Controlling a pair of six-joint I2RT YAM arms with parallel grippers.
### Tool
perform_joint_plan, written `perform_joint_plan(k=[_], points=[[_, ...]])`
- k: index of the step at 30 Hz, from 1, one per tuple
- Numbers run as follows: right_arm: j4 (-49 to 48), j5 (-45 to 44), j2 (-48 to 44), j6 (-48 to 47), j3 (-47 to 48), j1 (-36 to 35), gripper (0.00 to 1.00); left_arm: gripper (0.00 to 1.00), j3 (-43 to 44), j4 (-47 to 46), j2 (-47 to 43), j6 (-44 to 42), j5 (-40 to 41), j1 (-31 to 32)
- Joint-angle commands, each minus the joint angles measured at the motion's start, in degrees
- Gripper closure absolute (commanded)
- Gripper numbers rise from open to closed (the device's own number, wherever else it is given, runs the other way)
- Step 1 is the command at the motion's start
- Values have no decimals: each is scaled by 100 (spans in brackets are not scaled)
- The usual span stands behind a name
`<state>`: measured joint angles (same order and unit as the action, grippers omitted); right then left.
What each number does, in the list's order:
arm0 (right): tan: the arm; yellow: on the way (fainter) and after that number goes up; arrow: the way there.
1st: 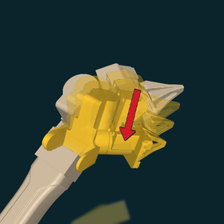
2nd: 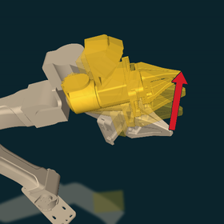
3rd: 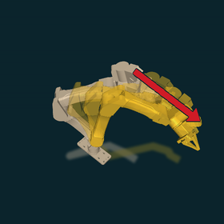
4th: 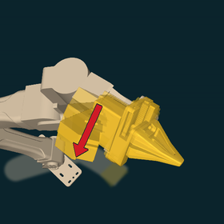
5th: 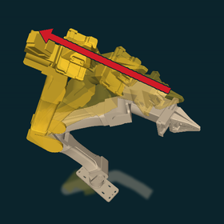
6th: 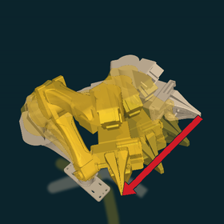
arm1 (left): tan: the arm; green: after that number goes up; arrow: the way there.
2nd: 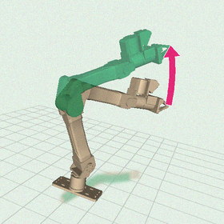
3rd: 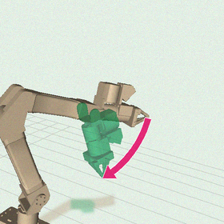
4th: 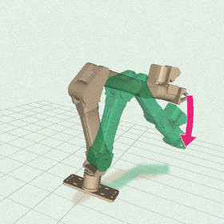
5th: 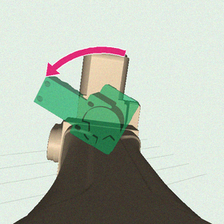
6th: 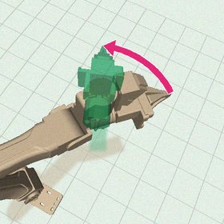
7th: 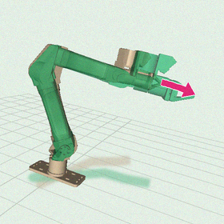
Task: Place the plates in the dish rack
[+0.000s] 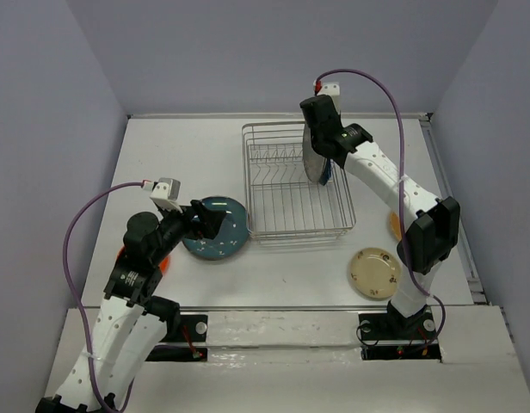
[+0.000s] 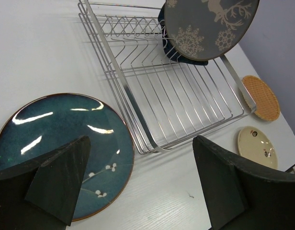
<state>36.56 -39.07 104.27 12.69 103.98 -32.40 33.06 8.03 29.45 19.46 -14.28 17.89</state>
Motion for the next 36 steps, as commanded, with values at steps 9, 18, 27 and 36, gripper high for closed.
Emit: perform_joint_plan(k=[9,18,27,36], points=[[-500,-962,-135,129,386,-38,93,1,236,-118,16,-22,198,-93],[-693,-418,190,94,298,-91,93,1,254,-56,78,-4,373,-128],[-1080,267,586,111,96,32,93,1,350,269,359,189,1287,-128],[-1195,497,182,59,-370,251,48,1,631,840,983,515,831,-137]])
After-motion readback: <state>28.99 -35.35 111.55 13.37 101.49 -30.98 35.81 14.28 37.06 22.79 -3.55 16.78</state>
